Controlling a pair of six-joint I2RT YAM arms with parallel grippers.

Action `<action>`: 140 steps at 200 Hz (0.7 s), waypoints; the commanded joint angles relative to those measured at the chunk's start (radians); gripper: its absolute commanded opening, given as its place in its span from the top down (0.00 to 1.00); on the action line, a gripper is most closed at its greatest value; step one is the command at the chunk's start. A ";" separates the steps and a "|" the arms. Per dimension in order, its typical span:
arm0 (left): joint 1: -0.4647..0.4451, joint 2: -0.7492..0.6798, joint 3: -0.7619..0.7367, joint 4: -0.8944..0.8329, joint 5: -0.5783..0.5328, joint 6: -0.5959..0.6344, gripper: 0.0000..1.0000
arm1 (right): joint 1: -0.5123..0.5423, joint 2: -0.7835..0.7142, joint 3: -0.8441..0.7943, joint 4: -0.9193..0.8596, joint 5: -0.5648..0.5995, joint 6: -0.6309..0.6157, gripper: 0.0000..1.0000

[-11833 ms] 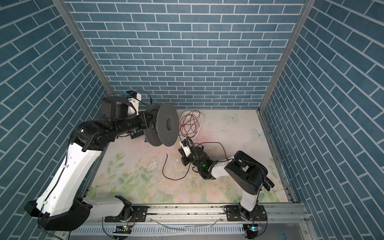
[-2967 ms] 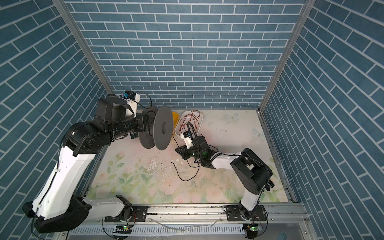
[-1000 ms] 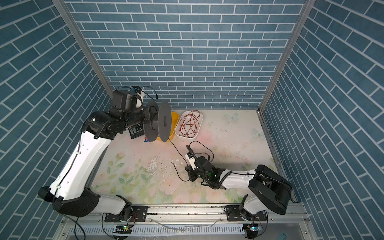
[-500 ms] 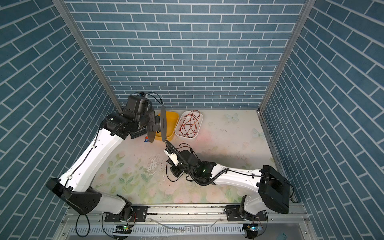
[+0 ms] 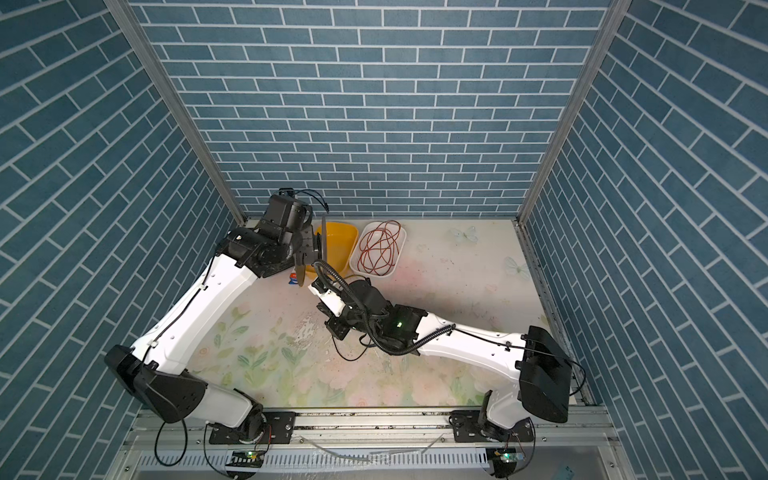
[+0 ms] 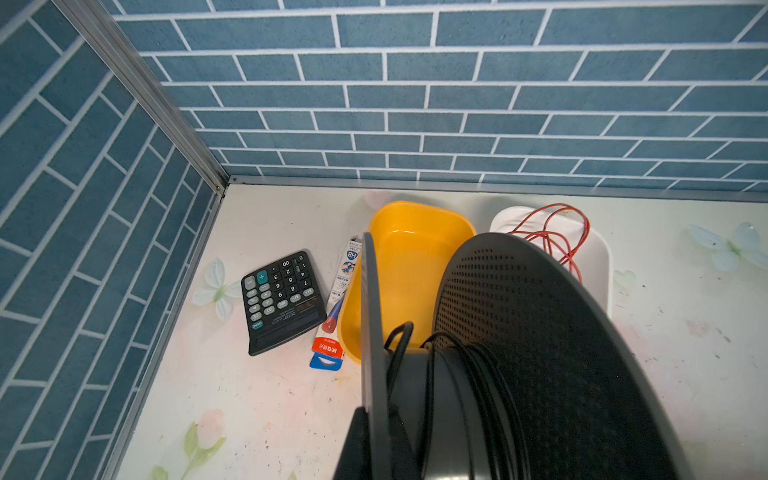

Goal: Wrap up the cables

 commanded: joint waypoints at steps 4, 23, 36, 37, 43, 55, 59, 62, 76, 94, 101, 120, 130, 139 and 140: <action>-0.005 0.000 -0.010 0.047 -0.055 0.009 1.00 | -0.016 -0.019 0.098 -0.072 -0.063 -0.088 1.00; -0.005 0.003 -0.016 0.050 -0.065 0.017 1.00 | -0.052 -0.035 0.129 -0.108 -0.151 -0.086 1.00; -0.005 0.004 -0.016 0.049 -0.069 0.021 1.00 | -0.072 -0.045 0.138 -0.117 -0.190 -0.083 1.00; -0.005 0.004 -0.016 0.049 -0.068 0.021 1.00 | -0.074 -0.046 0.140 -0.115 -0.192 -0.082 1.00; -0.005 0.007 -0.017 0.049 -0.067 0.021 1.00 | -0.085 -0.050 0.143 -0.115 -0.210 -0.076 1.00; -0.006 0.015 -0.016 0.044 -0.062 0.019 1.00 | -0.103 -0.059 0.147 -0.111 -0.244 -0.066 1.00; -0.005 0.018 -0.017 0.042 -0.060 0.018 1.00 | -0.110 -0.062 0.148 -0.111 -0.254 -0.063 1.00; -0.005 0.019 -0.017 0.042 -0.057 0.018 1.00 | -0.115 -0.064 0.149 -0.109 -0.258 -0.063 1.00; -0.008 0.023 -0.026 0.040 -0.040 0.024 1.00 | -0.140 -0.075 0.149 -0.106 -0.266 -0.059 1.00; -0.025 0.014 -0.048 0.043 -0.025 0.062 1.00 | -0.193 -0.081 0.161 -0.117 -0.296 -0.047 1.00; -0.035 0.007 -0.059 0.047 -0.026 0.079 1.00 | -0.216 -0.077 0.175 -0.135 -0.309 -0.044 1.00; -0.056 -0.025 -0.096 0.050 -0.006 0.117 1.00 | -0.265 -0.057 0.224 -0.202 -0.297 -0.051 1.00; -0.065 -0.045 -0.109 0.038 -0.001 0.127 1.00 | -0.281 -0.046 0.253 -0.242 -0.262 -0.060 1.00; -0.072 -0.063 -0.119 0.026 0.014 0.140 1.00 | -0.292 -0.034 0.281 -0.278 -0.214 -0.066 1.00; -0.072 -0.065 -0.120 0.024 0.017 0.142 1.00 | -0.293 -0.032 0.284 -0.282 -0.209 -0.066 1.00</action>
